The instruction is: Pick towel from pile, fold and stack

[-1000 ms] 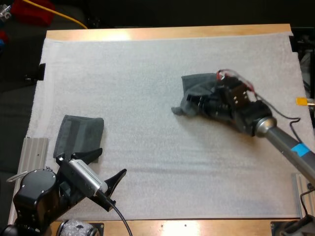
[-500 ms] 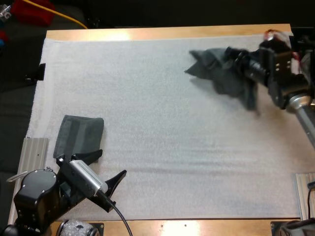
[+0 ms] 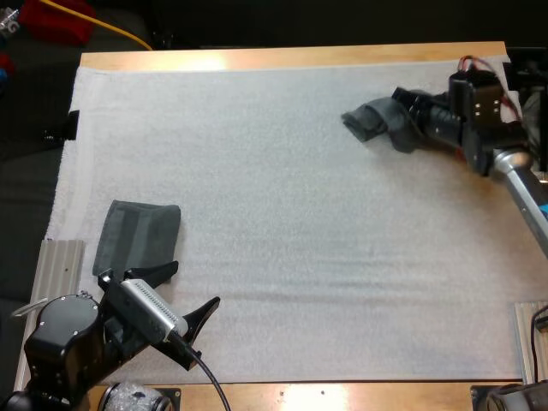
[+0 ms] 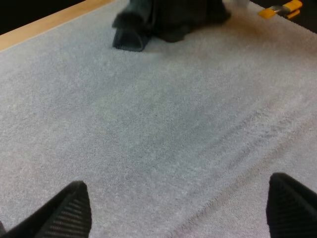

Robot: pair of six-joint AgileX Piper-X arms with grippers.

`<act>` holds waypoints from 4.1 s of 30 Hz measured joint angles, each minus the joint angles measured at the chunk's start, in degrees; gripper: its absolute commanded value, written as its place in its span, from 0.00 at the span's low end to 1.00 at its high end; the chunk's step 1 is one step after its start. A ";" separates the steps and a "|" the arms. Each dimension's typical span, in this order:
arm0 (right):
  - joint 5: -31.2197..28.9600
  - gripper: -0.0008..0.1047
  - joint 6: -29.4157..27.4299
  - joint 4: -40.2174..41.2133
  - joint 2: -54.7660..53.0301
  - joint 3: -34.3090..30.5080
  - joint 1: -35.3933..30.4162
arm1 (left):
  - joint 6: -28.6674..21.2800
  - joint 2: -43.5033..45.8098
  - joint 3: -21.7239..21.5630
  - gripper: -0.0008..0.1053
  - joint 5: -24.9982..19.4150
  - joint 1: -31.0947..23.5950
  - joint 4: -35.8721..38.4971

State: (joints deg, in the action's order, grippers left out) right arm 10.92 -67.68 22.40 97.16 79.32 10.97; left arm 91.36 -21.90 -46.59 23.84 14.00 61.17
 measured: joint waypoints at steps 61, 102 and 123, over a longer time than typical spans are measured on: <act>-3.80 0.75 4.73 12.71 -0.17 0.00 -5.24 | 0.00 0.00 0.00 0.67 0.00 0.00 0.00; 0.37 0.02 8.00 6.71 0.09 0.00 -4.88 | 0.00 0.00 0.00 0.67 0.00 0.00 0.00; 0.00 0.03 -0.94 -1.98 -9.70 2.18 -4.85 | 0.00 0.00 0.00 0.67 0.00 0.00 0.00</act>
State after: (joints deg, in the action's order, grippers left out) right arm 10.92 -68.61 20.43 87.47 81.50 6.12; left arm 91.36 -21.90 -46.59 23.84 14.00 61.17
